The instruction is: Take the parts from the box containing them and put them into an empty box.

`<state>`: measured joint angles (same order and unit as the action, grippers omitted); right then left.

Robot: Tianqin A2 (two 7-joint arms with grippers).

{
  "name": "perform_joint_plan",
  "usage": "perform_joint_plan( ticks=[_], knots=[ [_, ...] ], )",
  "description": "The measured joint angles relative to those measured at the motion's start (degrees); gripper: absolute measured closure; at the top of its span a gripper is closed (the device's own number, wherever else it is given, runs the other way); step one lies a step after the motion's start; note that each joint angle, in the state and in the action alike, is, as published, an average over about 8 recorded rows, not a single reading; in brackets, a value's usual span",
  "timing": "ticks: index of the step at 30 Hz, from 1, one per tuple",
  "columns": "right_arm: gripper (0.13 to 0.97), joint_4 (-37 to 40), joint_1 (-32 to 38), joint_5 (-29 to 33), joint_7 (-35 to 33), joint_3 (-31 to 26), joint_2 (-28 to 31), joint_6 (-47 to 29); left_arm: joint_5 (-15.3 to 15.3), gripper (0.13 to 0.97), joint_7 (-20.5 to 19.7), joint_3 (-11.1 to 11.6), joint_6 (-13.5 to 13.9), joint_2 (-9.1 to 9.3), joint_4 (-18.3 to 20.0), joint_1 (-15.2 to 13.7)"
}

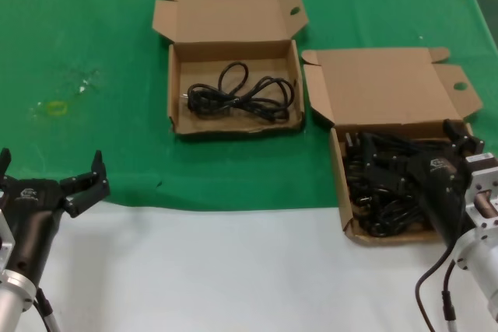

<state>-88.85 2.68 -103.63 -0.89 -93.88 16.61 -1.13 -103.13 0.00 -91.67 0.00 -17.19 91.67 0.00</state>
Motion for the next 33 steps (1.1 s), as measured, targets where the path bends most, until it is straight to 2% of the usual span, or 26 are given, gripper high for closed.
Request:
perform_joint_plan(
  ticks=[33],
  knots=[
    [0.129,0.0,0.0,0.0,0.0,0.0,0.0,0.0,0.0,0.132,0.0,0.0,0.0,0.0,0.0,0.0]
  ],
)
